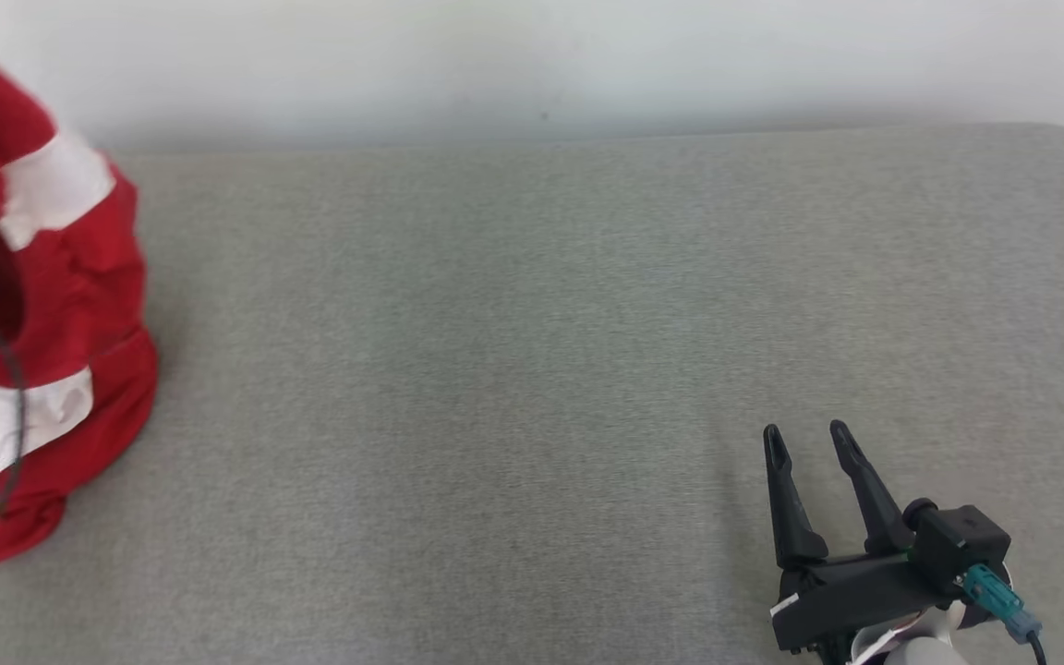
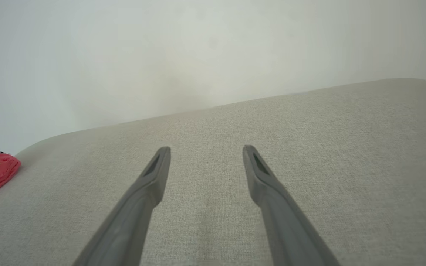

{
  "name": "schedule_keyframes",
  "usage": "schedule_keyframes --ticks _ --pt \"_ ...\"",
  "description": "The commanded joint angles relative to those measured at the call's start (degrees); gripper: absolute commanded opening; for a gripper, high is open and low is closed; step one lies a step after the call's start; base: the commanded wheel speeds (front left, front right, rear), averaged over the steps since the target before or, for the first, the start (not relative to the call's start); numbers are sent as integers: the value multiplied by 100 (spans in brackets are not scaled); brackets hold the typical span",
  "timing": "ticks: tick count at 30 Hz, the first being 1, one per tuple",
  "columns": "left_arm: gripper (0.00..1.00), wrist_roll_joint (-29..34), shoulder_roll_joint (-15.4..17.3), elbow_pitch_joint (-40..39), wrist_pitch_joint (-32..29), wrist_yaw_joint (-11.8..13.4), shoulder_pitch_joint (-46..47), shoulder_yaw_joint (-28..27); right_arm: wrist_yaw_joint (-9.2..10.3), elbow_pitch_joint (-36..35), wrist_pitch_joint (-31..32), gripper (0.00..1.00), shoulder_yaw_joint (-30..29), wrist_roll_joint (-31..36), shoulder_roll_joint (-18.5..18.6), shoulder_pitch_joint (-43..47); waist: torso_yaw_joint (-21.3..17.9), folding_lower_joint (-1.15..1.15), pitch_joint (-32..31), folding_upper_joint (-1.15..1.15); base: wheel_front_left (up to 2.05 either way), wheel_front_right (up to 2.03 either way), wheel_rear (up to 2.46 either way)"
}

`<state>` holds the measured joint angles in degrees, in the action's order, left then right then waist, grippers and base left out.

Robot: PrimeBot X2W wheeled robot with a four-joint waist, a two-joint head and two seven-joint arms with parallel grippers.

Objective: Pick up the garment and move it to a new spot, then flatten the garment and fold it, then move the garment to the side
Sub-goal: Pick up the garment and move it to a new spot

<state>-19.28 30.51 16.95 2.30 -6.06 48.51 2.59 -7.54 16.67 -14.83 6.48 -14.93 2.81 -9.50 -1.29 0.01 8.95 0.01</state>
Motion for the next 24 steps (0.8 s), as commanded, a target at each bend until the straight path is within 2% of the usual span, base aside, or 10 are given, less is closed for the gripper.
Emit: schedule_keyframes --ticks 1,10,17,21,24 --pt "0 -7 -87 -89 -45 -21 85 62 10 21 -32 100 -3 -40 14 61 -234 -1 -173 -1 0 0 0" --pt "0 -148 -844 -783 -478 -95 640 979 10 10 -33 100 147 -279 12 98 -1075 -1 -243 -1 0 0 0" --pt "0 -304 -1560 -631 -502 -112 755 1722 10 -61 -34 100 135 -380 12 102 -1636 -1 -109 -1 0 0 0" --pt "0 -342 -1790 -402 -433 -127 517 2082 10 -90 -34 100 157 -450 10 35 -1857 -1 31 -1 0 0 0" --pt "0 -347 -1789 -178 -341 -133 234 2245 10 -91 -33 100 163 -475 10 8 -1971 -1 119 -1 0 0 0"
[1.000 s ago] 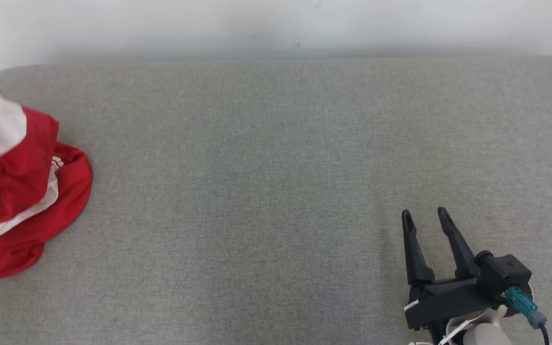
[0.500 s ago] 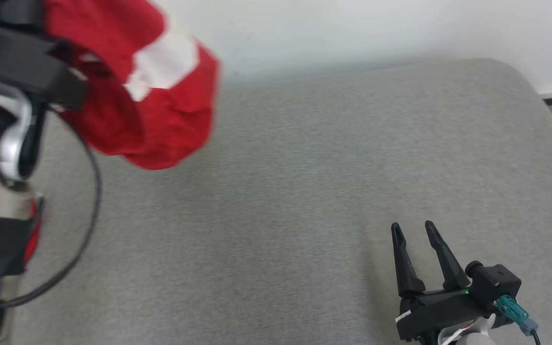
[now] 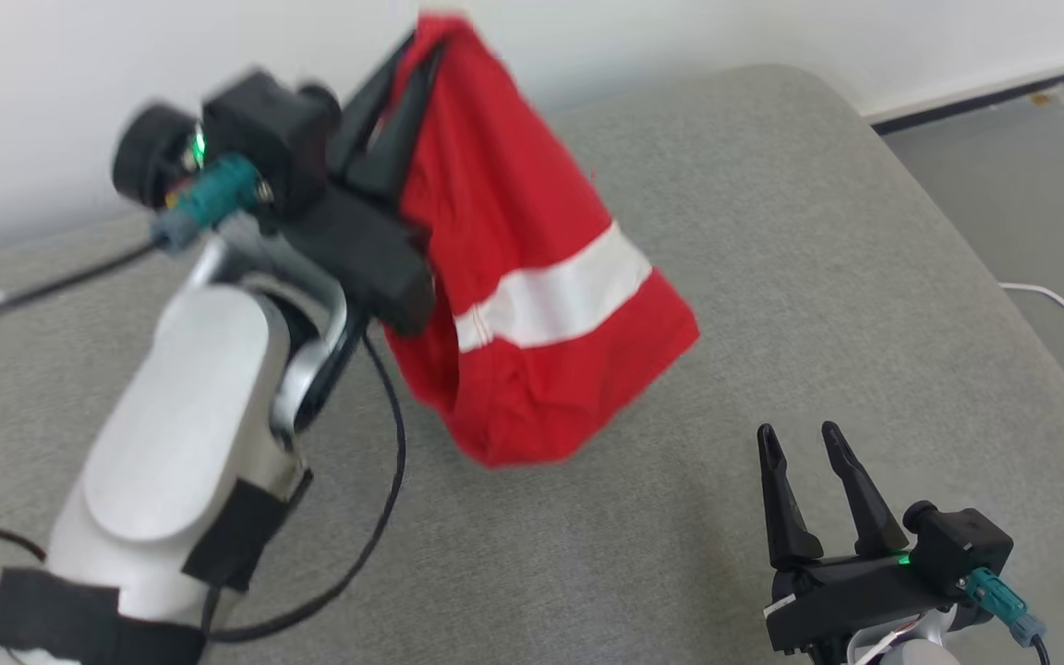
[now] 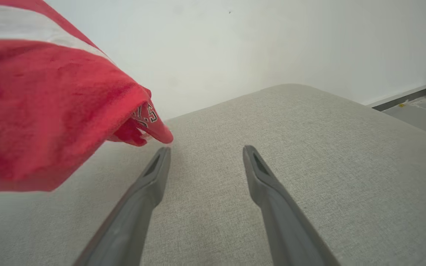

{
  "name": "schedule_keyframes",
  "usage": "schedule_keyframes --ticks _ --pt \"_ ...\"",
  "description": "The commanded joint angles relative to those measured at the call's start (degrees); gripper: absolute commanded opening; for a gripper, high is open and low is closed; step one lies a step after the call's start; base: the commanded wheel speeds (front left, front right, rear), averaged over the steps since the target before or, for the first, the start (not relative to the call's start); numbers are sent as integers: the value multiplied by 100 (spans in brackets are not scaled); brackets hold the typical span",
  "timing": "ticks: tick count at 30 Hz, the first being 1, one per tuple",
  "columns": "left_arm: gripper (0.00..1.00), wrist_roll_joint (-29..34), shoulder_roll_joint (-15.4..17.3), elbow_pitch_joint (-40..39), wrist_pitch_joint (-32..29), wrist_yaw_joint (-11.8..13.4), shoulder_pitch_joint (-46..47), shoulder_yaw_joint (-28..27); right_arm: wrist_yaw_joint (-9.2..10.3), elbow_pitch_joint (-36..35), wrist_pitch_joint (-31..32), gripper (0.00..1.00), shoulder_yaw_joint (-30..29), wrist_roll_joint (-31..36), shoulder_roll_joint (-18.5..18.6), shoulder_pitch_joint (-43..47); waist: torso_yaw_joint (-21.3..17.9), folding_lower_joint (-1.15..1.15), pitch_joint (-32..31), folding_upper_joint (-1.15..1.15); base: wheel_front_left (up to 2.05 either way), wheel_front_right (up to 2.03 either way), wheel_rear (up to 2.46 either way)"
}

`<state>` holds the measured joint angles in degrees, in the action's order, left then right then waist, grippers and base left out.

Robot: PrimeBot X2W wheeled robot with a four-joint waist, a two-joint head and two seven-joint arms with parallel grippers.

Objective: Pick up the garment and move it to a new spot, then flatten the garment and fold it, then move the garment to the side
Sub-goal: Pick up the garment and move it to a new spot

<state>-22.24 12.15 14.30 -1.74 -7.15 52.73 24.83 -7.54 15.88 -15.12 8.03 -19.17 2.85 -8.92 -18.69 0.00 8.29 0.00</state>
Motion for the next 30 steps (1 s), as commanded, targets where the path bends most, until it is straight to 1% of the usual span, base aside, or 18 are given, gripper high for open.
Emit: schedule_keyframes --ticks 1,3,5,8,9,11,12,14,15,16,19,23,27,30 --pt "0 -78 65 169 92 -26 -300 50 10 -15 -4 100 5 -50 6 -63 -261 0 219 0 0 0 0" --pt "0 -88 140 390 184 -28 -580 74 10 -13 -4 100 -12 -49 7 -71 -296 0 268 0 0 0 0" --pt "0 -21 286 637 312 -26 -823 103 10 -7 -4 100 -24 -44 6 -91 -311 0 306 0 0 0 0" --pt "0 -119 440 1084 473 -28 -1177 59 10 -4 -5 100 -47 15 9 -124 -280 0 348 0 0 0 0" --pt "0 -119 440 1084 473 -28 -1177 59 10 -4 -5 100 -47 15 9 -124 -280 0 348 0 0 0 0" --pt "0 -84 598 1424 553 -30 -1323 74 10 4 -4 100 -57 62 6 -129 -222 0 366 0 0 0 0" --pt "0 -72 662 1727 687 -32 -1427 79 10 23 -4 100 -35 98 6 -145 -157 0 365 0 0 0 0" --pt "0 -119 660 2004 835 -33 -1459 63 10 52 -5 100 -11 123 11 -159 -78 0 348 0 0 0 0" --pt "48 -95 659 2116 927 -29 -1438 75 10 62 -4 100 -13 141 10 -164 -33 0 332 0 0 0 0" --pt "100 -89 632 2226 1018 -26 -1408 79 10 69 -4 100 -1 159 8 -168 12 0 314 0 0 0 0" --pt "100 -153 475 2385 1309 -29 -1305 76 10 91 -5 100 8 213 8 -154 183 0 208 0 0 0 0" --pt "100 -318 314 2334 1582 -36 -1294 -25 10 115 -4 100 31 279 9 -60 450 0 -26 0 0 0 0" --pt "100 -317 318 2044 1685 20 -1479 -187 10 99 -4 100 19 357 10 21 715 0 -257 0 0 0 0" --pt "100 -250 427 1625 1695 113 -1700 -426 10 81 -4 100 -3 410 9 101 878 0 -401 0 0 0 0"
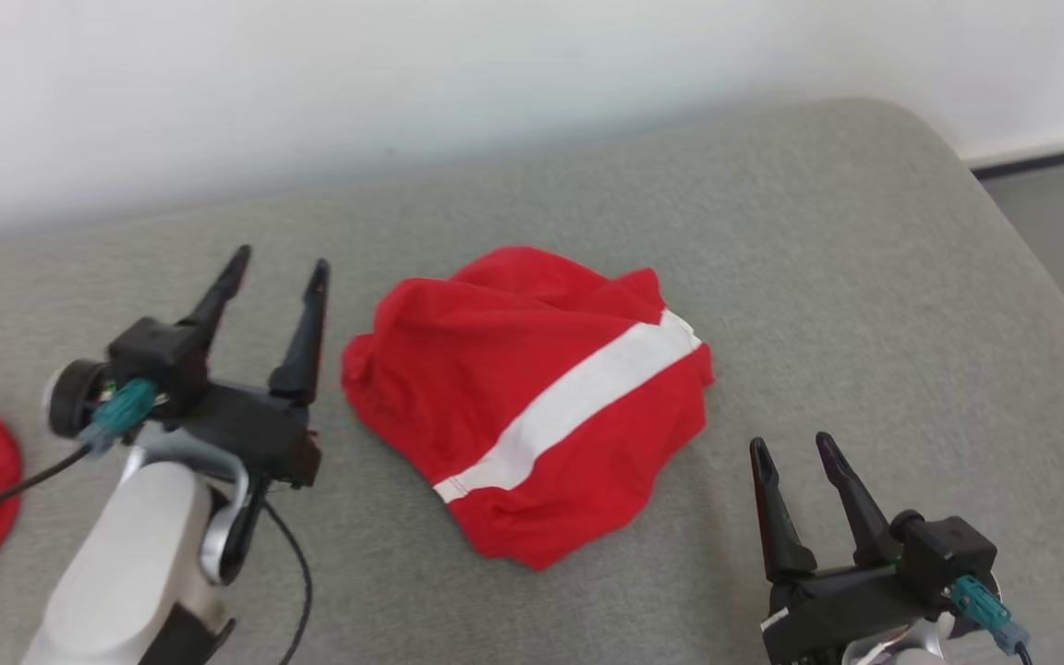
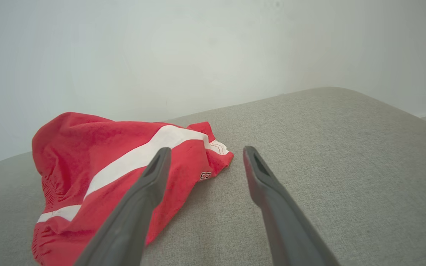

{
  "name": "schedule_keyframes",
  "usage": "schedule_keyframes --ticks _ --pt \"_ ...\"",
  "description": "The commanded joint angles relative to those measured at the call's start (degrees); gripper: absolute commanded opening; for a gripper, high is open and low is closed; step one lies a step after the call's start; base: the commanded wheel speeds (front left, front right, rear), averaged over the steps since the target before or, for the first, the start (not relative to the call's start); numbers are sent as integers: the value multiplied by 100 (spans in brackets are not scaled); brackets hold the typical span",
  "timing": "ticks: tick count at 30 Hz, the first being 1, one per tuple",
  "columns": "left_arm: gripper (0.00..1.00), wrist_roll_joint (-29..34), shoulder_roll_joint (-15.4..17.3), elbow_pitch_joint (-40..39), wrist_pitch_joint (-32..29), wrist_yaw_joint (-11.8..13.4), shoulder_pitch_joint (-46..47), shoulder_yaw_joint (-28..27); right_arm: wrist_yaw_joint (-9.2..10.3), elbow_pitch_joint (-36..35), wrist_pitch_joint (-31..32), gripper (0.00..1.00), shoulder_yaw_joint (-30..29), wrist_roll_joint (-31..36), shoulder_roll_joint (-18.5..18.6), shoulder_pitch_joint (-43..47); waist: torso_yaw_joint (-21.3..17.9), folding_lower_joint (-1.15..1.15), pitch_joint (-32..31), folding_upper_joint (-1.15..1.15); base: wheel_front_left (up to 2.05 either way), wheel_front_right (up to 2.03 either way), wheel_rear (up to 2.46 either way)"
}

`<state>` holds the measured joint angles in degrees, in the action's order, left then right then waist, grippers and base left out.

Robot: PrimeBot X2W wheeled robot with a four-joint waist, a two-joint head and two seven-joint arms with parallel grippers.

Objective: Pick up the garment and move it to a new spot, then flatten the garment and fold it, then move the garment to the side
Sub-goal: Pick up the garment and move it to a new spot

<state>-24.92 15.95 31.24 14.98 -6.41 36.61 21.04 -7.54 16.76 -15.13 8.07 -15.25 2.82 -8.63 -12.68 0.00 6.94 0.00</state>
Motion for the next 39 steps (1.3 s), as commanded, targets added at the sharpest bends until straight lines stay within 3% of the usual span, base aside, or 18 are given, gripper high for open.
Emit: schedule_keyframes --ticks 1,11,24,39 --pt "100 57 88 -244 21 57 -222 -145 10 -12 -3 100 -22 37 12 93 329 0 -324 0 0 0 0" --pt "100 390 161 -1805 24 470 -1975 -1161 10 -105 -3 100 -153 152 13 334 746 0 -667 0 0 0 0" --pt "100 899 -175 -2816 25 633 -3362 -1940 10 -125 -3 100 -237 226 13 434 1000 0 -826 0 0 0 0" --pt "100 1180 -542 -2670 26 293 -4157 -2212 10 -74 -3 100 -330 315 12 524 1012 0 -817 0 0 0 0"
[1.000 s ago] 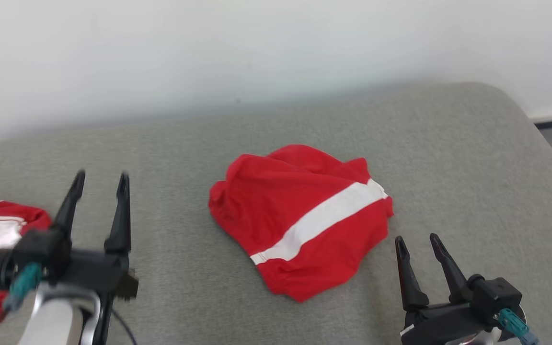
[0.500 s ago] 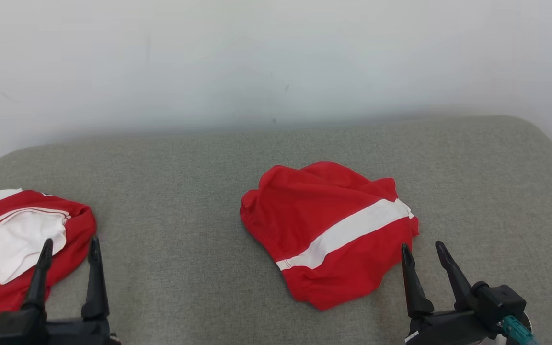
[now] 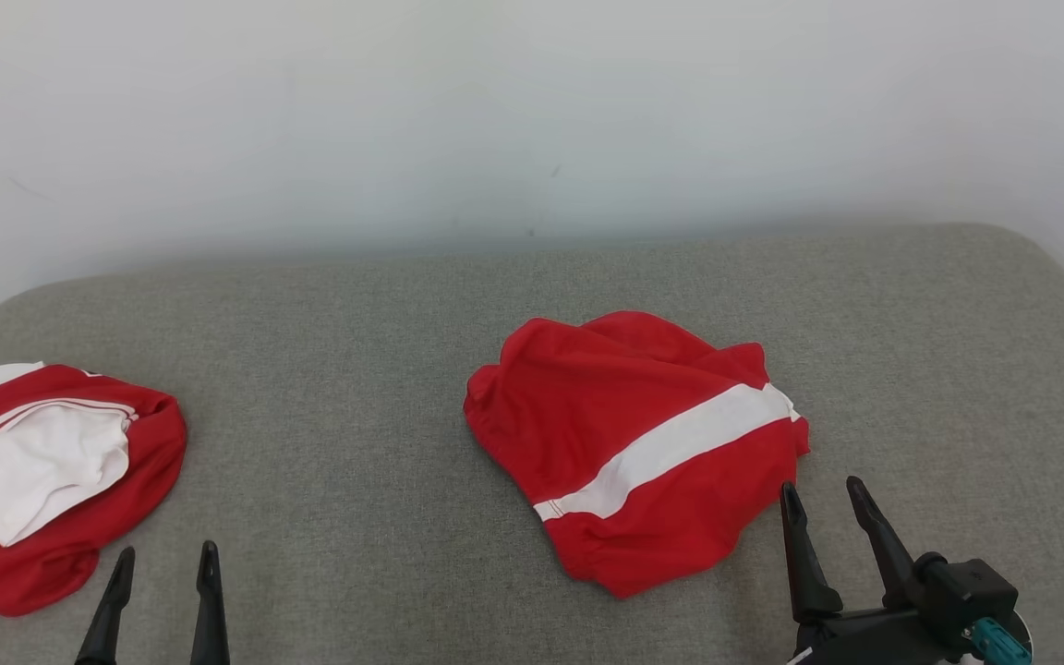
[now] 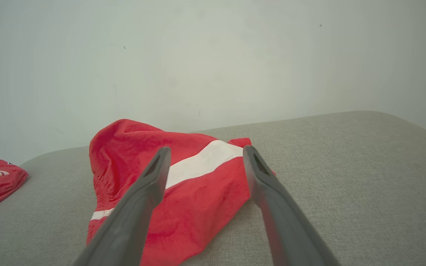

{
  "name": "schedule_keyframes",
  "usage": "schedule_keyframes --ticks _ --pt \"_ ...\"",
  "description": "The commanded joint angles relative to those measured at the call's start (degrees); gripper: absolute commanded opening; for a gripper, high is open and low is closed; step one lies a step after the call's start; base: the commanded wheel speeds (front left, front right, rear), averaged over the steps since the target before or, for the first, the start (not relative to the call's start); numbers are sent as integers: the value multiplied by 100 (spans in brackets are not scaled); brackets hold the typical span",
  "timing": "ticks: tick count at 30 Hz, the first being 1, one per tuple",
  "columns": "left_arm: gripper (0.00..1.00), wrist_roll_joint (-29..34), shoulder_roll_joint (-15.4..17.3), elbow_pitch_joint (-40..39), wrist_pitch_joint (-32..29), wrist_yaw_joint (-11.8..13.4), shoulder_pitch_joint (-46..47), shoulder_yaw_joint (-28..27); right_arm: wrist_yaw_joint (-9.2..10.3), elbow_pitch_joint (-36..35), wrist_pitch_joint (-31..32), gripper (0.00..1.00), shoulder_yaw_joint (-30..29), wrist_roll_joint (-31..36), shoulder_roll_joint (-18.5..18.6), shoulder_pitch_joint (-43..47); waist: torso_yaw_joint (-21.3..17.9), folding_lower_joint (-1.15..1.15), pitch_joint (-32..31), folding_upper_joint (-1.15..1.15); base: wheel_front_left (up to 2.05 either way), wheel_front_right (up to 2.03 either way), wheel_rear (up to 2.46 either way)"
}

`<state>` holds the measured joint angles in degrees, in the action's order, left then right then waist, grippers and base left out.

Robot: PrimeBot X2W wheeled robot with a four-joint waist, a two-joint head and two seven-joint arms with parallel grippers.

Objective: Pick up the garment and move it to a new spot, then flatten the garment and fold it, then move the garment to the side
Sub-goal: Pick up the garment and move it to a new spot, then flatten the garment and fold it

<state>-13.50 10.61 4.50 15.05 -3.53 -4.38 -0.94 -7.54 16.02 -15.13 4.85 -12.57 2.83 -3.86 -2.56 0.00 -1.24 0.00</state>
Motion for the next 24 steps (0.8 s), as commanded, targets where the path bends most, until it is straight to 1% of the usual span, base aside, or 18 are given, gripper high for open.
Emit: schedule_keyframes --ticks 1,11,16,24 --pt "100 45 -22 21 19 -4 -79 -30 10 2 -3 100 -15 53 10 52 -1 0 5 0 0 0 0" --pt "100 133 -77 196 19 -135 -86 -5 10 -3 36 100 -77 114 10 71 70 0 54 0 0 0 0" --pt "100 149 -149 284 19 -144 -55 -4 10 9 83 100 -73 158 11 69 104 0 72 0 0 0 0" --pt "100 182 -170 356 19 -181 -23 -42 10 38 84 100 -44 156 11 39 114 0 88 0 0 0 0"
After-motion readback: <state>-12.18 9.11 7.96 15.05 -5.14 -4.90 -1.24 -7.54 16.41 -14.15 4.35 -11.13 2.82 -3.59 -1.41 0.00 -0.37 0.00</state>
